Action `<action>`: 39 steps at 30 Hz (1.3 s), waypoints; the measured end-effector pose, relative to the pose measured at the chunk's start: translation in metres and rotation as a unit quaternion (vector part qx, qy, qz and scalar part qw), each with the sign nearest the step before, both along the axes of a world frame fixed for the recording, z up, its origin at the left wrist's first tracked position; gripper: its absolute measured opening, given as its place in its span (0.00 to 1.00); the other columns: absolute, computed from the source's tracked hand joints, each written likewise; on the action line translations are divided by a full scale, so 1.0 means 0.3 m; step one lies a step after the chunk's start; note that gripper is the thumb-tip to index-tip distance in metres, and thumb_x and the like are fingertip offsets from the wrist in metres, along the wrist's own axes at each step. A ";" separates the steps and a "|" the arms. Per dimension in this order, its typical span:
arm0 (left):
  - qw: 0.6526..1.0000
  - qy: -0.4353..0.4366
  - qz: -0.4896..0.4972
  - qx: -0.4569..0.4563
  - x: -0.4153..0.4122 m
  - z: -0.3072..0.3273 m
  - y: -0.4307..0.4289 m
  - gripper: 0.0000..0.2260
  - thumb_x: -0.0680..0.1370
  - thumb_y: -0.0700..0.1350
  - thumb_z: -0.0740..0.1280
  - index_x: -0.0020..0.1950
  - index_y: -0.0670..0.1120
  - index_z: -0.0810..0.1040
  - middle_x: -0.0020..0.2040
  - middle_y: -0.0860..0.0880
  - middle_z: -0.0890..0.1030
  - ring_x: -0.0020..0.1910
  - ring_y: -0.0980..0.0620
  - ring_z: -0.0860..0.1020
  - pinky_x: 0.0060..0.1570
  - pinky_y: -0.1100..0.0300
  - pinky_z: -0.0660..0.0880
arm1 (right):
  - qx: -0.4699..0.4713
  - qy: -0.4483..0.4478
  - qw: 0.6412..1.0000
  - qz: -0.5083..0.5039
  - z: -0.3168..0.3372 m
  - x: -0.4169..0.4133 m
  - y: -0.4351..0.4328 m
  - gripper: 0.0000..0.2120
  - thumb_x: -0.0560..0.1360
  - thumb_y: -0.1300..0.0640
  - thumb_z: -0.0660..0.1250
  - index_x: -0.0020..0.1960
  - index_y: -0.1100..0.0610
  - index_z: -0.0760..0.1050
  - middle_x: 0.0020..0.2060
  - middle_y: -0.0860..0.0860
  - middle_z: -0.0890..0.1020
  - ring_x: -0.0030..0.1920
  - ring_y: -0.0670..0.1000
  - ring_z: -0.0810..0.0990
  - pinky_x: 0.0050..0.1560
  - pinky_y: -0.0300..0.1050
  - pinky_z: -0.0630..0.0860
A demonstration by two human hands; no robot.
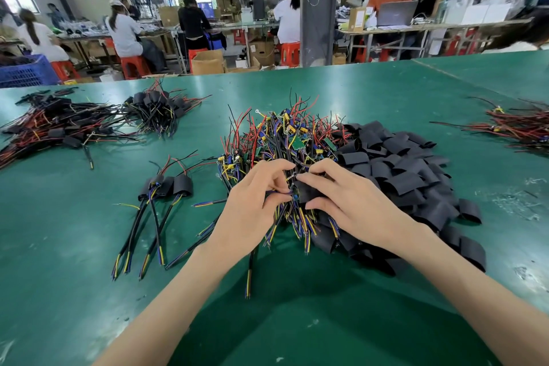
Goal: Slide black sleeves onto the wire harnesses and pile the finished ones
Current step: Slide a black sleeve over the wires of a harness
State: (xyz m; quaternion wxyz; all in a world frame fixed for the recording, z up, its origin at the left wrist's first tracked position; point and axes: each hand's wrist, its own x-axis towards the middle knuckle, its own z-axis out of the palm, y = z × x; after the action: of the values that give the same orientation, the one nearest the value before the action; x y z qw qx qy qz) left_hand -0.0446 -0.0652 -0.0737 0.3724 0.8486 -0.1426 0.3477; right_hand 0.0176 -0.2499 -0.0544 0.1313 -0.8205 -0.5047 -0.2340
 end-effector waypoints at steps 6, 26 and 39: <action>0.999 0.006 0.011 -0.031 -0.002 0.008 -0.002 0.29 0.70 0.32 0.71 0.58 0.61 0.69 0.42 0.58 0.75 0.43 0.57 0.80 0.51 0.63 0.76 | 0.024 0.065 0.998 0.013 -0.011 0.011 0.005 0.19 0.77 0.51 0.63 0.64 0.60 0.74 0.55 0.53 0.75 0.48 0.53 0.78 0.45 0.50 0.77; 0.999 0.007 -0.008 -0.042 -0.013 0.014 -0.012 0.30 0.70 0.33 0.72 0.58 0.63 0.67 0.42 0.56 0.76 0.43 0.54 0.80 0.52 0.66 0.75 | 0.051 0.102 0.993 0.032 0.005 0.011 0.002 0.17 0.75 0.51 0.67 0.60 0.58 0.76 0.53 0.52 0.75 0.46 0.49 0.75 0.45 0.46 0.75; 0.999 -0.010 -0.019 -0.039 -0.011 0.010 -0.018 0.28 0.70 0.32 0.68 0.59 0.62 0.68 0.39 0.59 0.75 0.45 0.61 0.80 0.53 0.70 0.73 | 0.079 0.250 0.961 0.089 0.011 0.034 0.000 0.15 0.75 0.60 0.67 0.62 0.61 0.76 0.51 0.49 0.74 0.49 0.38 0.71 0.49 0.27 0.64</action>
State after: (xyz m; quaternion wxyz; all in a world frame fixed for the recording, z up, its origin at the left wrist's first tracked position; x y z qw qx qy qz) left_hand -0.0480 -0.0706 -0.0706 0.4101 0.8273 -0.1489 0.3540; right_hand 0.0277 -0.2498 -0.0512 0.3380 -0.7916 -0.5068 -0.0477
